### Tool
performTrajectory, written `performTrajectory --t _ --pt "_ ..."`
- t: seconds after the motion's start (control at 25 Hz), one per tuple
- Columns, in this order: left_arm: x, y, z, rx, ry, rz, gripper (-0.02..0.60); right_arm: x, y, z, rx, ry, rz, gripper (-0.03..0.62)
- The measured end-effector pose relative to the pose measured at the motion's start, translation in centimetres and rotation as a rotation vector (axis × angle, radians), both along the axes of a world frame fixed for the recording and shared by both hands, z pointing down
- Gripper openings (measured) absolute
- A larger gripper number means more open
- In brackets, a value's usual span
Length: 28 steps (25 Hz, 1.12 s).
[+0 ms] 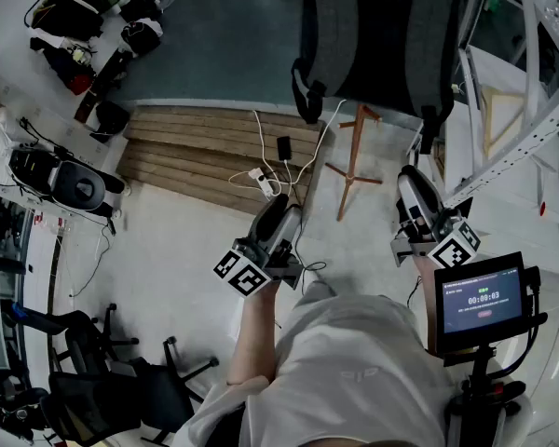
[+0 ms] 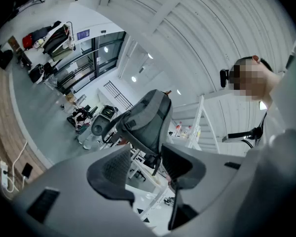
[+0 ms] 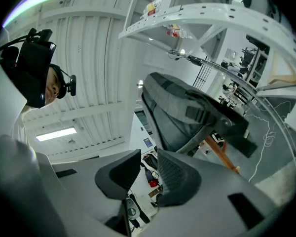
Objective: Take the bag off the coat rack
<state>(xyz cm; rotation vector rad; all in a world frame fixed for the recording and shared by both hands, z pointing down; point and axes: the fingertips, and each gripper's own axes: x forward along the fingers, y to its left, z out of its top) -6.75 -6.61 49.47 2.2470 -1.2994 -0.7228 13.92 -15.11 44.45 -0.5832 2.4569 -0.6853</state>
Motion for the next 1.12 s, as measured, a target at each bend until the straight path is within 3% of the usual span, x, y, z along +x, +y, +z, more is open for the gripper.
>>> performTrajectory --t 0.12,0.24,0.32,0.4,0.64,0.8,0.96,1.08,1.12 --pt "-1.0 -1.3 -0.6 0.006 -0.021 0.024 0.189 -1.9 -0.9 -0.8 0.008 -0.019 0.0 0.083" --pt "-6.4 -4.2 -1.5 0.017 -0.062 0.037 0.193 -8.7 -3.0 -1.9 0.02 -0.021 -0.024 0.136" --pt "-8.9 -6.1 -2.1 0.03 -0.087 0.04 0.195 -11.7 -4.2 -3.0 0.059 -0.001 -0.02 0.137" --pt "-9.5 -7.4 -3.7 0.06 -0.119 0.04 0.208 -12.2 -4.5 -5.3 0.122 0.024 0.015 0.137" --pt "-9.1 -10.4 -12.6 0.201 -0.256 0.043 0.272 -9.0 -3.5 -15.9 0.327 0.113 0.179 0.189" --pt "-6.6 -15.7 -13.2 0.278 -0.329 0.071 0.299 -3.3 -5.8 -15.5 0.402 0.152 0.316 0.236" --pt "-3.8 -20.0 -13.4 0.322 -0.42 0.114 0.327 2.4 -8.0 -14.1 0.447 0.265 0.492 0.247" --pt "-2.2 -21.8 -13.9 0.331 -0.502 0.165 0.353 4.4 -10.1 -12.9 0.409 0.335 0.526 0.336" --pt "-1.9 -22.2 -13.8 0.326 -0.52 0.184 0.366 4.4 -10.8 -12.3 0.385 0.349 0.513 0.394"
